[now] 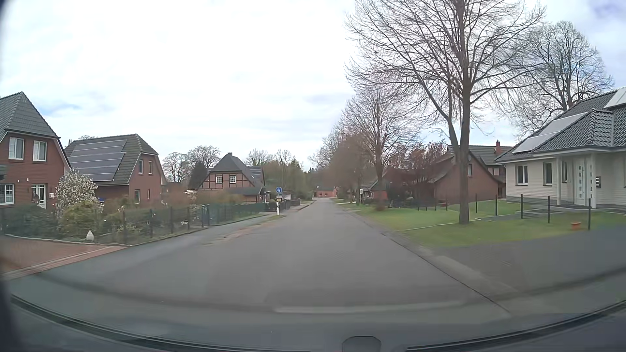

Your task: Follow the waypoints while adhering to traffic rules and regulations

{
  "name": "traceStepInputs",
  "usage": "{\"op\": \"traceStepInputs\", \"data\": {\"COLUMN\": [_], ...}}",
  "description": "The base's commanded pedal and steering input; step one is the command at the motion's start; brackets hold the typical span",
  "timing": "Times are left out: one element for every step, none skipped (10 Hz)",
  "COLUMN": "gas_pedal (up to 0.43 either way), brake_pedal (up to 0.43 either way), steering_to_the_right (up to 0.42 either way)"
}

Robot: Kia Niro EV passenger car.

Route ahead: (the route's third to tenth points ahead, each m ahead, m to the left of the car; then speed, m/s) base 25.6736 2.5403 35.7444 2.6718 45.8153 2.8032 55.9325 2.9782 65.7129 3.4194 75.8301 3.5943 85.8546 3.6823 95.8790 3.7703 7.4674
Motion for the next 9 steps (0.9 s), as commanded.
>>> {"op": "traceStepInputs", "data": {"gas_pedal": [0.047,0.047,0.059,0.059,0.059,0.059,0.059,0.059,0.059], "brake_pedal": [0.0,0.0,0.0,0.0,0.0,0.0,0.0,0.0,0.0], "steering_to_the_right": [-0.002,-0.002,-0.002,-0.002,-0.002,-0.002,-0.002,-0.002,-0.003]}}
